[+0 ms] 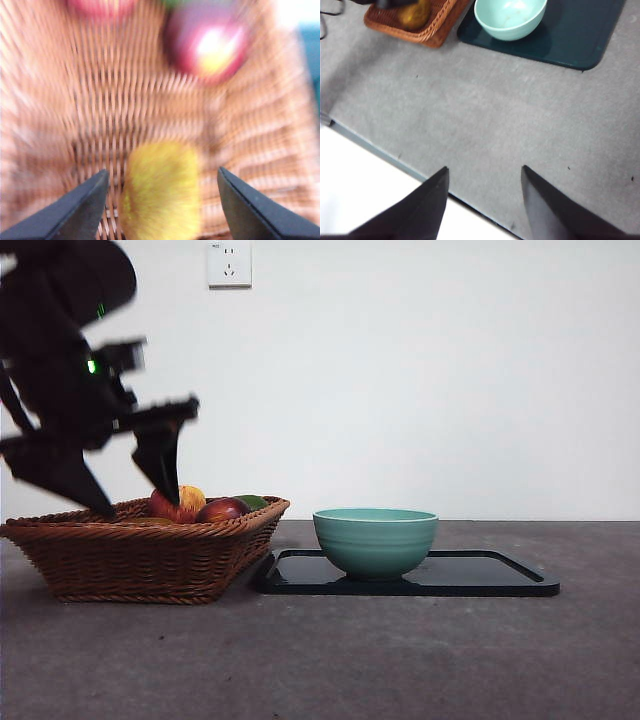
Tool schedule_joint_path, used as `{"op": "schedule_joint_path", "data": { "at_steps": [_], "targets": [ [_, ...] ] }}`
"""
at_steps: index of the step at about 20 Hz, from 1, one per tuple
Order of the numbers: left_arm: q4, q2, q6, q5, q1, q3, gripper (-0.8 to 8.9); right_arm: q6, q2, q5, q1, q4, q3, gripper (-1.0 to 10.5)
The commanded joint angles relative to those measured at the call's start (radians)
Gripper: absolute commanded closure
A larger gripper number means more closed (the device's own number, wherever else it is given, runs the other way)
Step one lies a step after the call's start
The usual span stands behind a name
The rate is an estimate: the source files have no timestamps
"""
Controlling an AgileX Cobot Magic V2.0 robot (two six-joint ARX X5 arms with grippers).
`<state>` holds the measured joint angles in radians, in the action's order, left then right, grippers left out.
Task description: Pick up the wifruite, put it on the bowl, pick up the plate, put it on desk
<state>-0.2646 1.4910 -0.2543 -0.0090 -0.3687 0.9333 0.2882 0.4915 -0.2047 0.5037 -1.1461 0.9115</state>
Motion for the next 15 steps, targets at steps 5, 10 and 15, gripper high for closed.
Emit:
{"op": "schedule_joint_path", "data": {
  "at_steps": [5,10,15],
  "targets": [
    [-0.123,-0.276,0.056,0.219,-0.007,0.01,4.67,0.049,0.066,0.024,0.006,0.069,0.006,6.5],
    [-0.305,-0.499,0.132,0.63,-0.014,0.01,4.7,0.048,0.127,0.023,0.006,0.104,0.006,6.5],
    [-0.409,-0.61,0.202,0.665,-0.024,0.01,4.7,0.054,0.168,0.024,0.006,0.148,0.006,6.5]
  ]
}}
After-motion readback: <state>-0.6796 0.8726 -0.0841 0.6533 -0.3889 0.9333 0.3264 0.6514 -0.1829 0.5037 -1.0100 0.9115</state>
